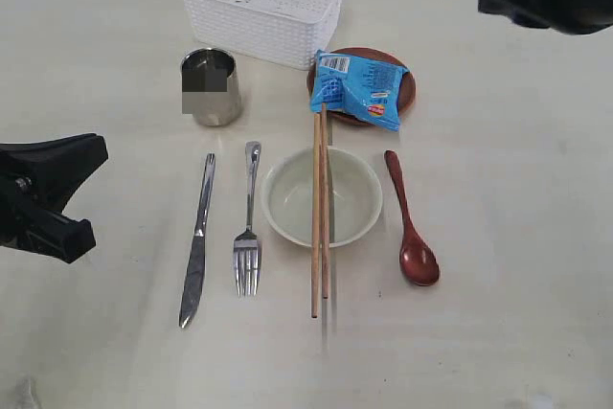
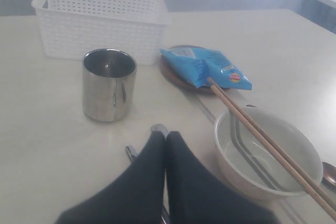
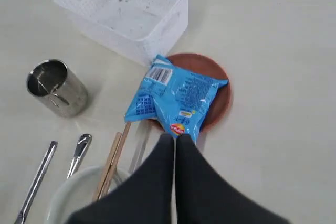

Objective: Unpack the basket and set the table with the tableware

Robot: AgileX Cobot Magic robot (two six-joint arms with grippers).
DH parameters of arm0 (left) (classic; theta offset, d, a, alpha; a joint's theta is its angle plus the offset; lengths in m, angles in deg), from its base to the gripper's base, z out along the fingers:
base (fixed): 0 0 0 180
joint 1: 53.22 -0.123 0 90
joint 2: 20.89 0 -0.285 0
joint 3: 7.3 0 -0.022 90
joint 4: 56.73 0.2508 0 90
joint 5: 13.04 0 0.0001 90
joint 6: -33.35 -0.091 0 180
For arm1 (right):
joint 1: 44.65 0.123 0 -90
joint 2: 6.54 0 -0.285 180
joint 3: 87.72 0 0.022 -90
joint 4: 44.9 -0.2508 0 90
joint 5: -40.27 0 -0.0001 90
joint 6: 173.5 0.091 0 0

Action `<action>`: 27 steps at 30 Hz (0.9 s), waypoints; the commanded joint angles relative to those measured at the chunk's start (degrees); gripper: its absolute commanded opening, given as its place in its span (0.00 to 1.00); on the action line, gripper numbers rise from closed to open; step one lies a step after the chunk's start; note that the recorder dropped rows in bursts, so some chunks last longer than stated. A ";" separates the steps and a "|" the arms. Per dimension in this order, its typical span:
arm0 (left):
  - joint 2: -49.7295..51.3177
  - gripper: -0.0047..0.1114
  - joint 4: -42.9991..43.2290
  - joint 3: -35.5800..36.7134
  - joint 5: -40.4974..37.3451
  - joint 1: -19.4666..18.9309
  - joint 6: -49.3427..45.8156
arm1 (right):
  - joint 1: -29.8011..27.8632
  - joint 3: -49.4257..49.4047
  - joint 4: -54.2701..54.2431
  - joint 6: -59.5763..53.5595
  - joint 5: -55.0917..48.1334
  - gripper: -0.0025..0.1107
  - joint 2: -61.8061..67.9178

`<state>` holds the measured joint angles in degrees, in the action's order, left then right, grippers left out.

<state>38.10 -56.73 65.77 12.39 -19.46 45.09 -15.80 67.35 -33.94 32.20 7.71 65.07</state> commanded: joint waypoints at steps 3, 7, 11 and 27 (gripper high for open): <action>-0.28 0.04 0.00 0.41 0.03 0.12 0.12 | -0.13 -0.69 0.95 -1.04 -0.61 0.03 -9.57; -0.28 0.04 0.00 0.41 0.03 0.12 0.12 | -0.13 -0.69 0.95 -1.04 -0.61 0.03 -13.22; -0.28 0.04 0.00 0.41 0.03 0.12 0.12 | -0.13 -0.69 0.95 -1.04 -0.61 0.03 -16.23; -0.28 0.04 0.00 0.41 0.03 0.12 0.01 | -0.30 -1.69 5.89 -2.55 -0.84 0.03 -19.77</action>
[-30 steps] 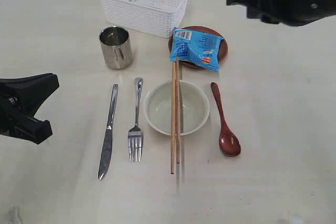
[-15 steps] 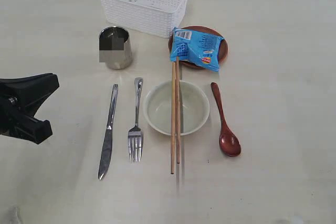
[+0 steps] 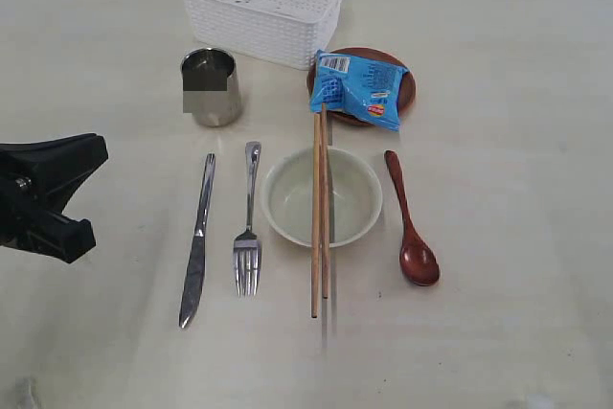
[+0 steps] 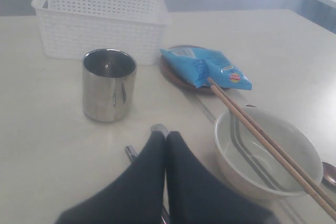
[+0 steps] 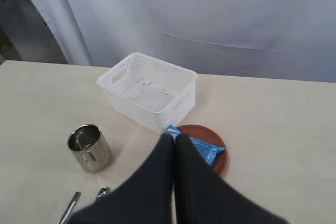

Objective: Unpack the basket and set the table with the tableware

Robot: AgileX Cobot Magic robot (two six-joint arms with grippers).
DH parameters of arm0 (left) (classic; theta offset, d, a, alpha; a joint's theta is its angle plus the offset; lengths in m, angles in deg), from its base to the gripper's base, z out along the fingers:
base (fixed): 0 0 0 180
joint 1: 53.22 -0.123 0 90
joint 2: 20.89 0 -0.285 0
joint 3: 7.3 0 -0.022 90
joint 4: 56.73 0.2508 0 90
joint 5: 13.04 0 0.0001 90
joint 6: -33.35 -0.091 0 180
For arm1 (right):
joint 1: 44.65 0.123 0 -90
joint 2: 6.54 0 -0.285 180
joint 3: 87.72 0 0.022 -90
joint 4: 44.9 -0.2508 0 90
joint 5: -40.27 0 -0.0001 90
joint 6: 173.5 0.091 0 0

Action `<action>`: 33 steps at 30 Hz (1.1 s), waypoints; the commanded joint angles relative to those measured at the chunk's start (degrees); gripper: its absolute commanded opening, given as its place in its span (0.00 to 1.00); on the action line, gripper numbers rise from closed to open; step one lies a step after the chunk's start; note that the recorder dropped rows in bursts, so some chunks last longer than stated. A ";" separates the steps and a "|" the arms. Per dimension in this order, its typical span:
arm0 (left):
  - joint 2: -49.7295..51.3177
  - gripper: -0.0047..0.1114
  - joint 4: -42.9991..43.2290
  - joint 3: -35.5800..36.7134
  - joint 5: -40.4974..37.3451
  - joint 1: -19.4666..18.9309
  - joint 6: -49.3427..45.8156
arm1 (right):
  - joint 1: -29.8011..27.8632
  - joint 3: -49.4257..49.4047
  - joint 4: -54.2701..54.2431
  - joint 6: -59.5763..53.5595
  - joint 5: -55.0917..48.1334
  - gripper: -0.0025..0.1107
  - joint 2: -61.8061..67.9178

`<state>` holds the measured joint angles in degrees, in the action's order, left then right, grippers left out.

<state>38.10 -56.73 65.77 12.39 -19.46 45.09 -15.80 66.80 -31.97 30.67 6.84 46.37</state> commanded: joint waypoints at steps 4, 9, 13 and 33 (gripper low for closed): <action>-0.28 0.04 0.00 0.41 0.03 0.12 0.01 | -5.57 -7.37 4.05 -3.28 1.68 0.03 -6.74; -0.28 0.04 0.00 0.41 0.03 0.12 0.01 | -15.94 -22.02 9.26 -3.90 12.37 0.03 -20.60; -0.28 0.04 0.00 0.41 0.03 0.12 0.12 | -21.78 -32.00 13.35 -3.90 13.04 0.03 -31.36; -0.28 0.04 0.00 0.41 -0.02 0.12 0.02 | -24.40 -51.16 14.01 -2.74 12.64 0.03 -45.12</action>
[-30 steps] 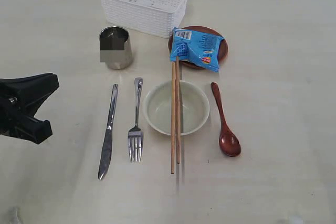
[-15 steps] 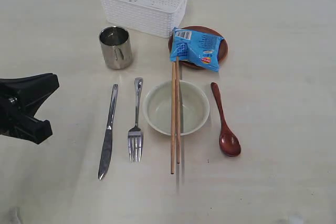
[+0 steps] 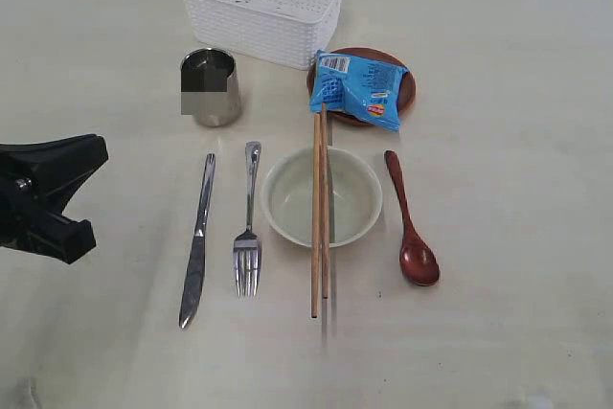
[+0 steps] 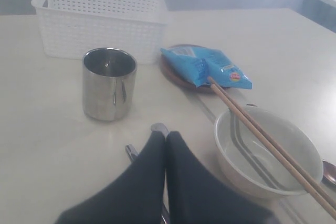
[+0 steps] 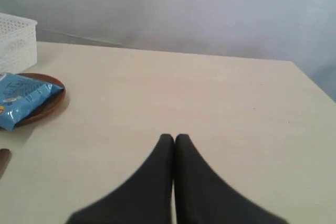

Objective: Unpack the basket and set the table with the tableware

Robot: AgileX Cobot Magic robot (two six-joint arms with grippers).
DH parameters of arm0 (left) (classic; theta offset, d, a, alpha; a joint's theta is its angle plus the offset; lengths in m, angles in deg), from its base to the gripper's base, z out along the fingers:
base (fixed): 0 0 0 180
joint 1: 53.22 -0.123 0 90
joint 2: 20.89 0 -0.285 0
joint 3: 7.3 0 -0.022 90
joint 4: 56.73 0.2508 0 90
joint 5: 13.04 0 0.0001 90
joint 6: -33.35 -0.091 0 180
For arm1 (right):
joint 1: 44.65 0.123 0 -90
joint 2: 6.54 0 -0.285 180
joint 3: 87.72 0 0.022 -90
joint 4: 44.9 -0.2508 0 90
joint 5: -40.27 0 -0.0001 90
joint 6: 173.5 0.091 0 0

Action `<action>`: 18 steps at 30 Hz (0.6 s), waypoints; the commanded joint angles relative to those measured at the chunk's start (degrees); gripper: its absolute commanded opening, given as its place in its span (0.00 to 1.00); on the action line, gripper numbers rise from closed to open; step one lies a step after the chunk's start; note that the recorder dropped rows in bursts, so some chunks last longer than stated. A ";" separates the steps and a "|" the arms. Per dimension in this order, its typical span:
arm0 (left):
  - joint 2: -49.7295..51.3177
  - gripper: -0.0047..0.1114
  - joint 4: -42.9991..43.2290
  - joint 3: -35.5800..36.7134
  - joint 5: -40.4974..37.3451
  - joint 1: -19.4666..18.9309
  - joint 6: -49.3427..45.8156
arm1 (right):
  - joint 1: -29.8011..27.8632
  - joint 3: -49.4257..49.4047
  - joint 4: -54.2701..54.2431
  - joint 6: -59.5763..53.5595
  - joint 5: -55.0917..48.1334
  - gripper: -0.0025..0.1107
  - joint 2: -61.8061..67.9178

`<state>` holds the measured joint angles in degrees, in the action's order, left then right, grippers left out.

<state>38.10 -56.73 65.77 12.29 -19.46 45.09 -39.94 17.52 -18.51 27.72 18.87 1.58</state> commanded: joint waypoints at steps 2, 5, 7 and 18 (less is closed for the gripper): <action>-0.28 0.04 0.00 0.41 0.08 0.12 0.02 | -0.26 -2.46 0.55 0.36 0.60 0.03 -0.33; -0.28 0.04 0.00 0.41 0.08 0.12 0.02 | -0.26 -2.46 0.41 0.66 0.29 0.03 -0.33; -0.28 0.04 0.00 0.41 0.08 0.12 0.02 | -0.26 -2.46 0.41 0.92 0.17 0.03 -0.33; -0.28 0.04 0.00 0.41 0.08 0.12 0.02 | -0.26 -2.46 -6.53 -3.37 1.28 0.03 -0.33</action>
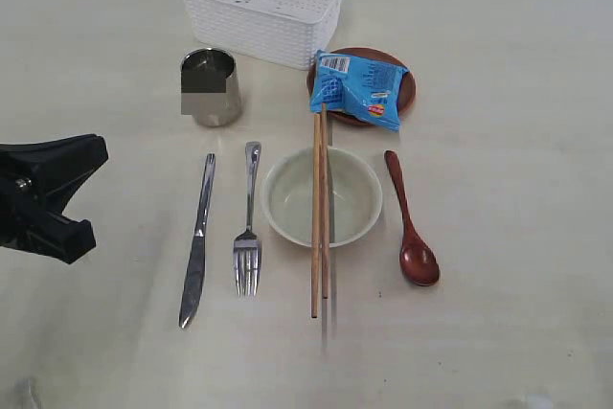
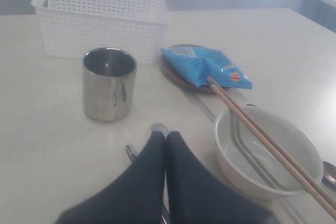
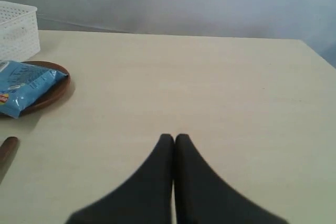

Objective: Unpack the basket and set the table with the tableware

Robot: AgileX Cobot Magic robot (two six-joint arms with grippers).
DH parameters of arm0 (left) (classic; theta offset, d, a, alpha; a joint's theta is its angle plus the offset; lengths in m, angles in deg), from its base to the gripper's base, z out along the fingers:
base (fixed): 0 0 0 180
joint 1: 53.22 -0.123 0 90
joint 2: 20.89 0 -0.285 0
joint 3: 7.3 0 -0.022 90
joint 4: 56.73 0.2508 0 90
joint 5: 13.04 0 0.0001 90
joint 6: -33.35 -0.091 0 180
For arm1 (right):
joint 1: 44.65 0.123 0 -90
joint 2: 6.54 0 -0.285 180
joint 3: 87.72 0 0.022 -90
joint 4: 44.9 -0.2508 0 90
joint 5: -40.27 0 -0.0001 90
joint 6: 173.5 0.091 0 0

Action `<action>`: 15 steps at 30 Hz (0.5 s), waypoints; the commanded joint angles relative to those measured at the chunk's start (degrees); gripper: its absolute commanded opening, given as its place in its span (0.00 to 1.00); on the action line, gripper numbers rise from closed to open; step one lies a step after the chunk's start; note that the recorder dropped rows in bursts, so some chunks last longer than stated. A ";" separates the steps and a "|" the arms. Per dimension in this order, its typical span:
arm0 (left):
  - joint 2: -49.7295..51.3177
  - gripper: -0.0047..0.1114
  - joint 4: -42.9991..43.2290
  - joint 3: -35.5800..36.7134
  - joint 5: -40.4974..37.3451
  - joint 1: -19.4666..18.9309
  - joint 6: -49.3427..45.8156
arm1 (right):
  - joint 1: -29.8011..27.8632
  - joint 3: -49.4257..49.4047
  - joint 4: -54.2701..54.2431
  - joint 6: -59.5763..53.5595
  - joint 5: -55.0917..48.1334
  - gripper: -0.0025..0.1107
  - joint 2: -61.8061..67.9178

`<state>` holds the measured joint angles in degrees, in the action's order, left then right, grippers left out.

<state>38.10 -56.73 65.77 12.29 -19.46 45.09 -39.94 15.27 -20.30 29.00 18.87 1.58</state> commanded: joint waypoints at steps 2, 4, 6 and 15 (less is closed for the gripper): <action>-0.28 0.04 0.00 0.41 0.08 0.12 0.02 | -0.26 -0.21 -10.65 -10.93 1.74 0.03 -0.33; -0.28 0.04 0.00 0.41 0.08 0.12 0.02 | -0.26 -0.21 -17.69 -18.14 2.00 0.03 -0.33; -0.28 0.04 0.00 0.41 0.08 0.12 0.02 | -0.26 -0.21 -22.49 -22.50 2.00 0.03 -0.33; -0.28 0.04 0.00 0.41 0.08 0.12 0.02 | -0.26 -0.21 -24.26 -23.19 1.86 0.03 -0.33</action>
<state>38.10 -56.73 65.77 12.29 -19.46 45.09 -39.94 15.27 -44.10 6.50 20.23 1.58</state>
